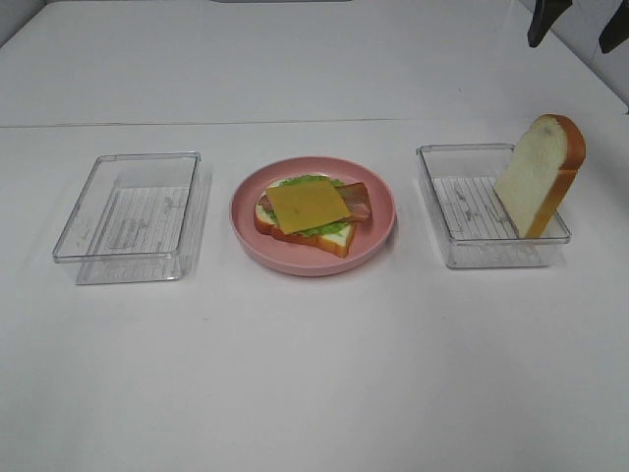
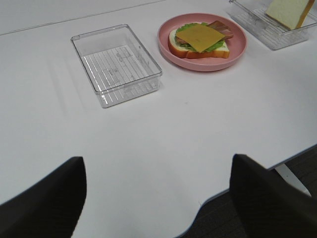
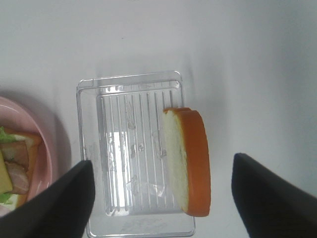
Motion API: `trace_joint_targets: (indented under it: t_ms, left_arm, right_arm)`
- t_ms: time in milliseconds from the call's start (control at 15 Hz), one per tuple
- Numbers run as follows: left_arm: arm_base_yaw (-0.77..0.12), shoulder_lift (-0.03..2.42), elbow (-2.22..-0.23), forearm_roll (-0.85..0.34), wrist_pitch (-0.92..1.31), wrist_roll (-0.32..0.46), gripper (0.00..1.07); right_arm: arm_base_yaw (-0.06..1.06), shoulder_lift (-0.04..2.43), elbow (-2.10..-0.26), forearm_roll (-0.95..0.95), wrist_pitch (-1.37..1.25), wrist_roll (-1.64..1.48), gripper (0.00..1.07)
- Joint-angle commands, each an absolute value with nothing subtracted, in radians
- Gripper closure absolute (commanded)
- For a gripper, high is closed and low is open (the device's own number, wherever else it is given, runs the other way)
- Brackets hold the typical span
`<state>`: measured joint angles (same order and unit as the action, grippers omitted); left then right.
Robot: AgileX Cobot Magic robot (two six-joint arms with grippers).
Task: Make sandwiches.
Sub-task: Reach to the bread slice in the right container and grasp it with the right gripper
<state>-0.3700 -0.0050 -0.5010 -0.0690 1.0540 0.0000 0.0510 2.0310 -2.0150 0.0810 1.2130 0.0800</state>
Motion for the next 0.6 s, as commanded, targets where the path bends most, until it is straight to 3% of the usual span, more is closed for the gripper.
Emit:
trace_joint_targets:
  t_ms: [67,400,600]
  left_arm:
    - [-0.376,-0.025,-0.498,-0.068,1.044,0.006,0.31]
    - [-0.376,-0.025,-0.498,-0.068,1.044,0.006,0.31]
    - [-0.376,-0.025,-0.498,-0.068,1.044,0.006,0.31]
  right_arm:
    - [0.052,2.038,-2.016,0.090,1.291,0.052,0.35]
    - [0.051,2.090,-2.014,0.100,1.291,0.051,0.35]
    - [0.051,2.091,-1.911,0.091,1.291,0.051,0.35]
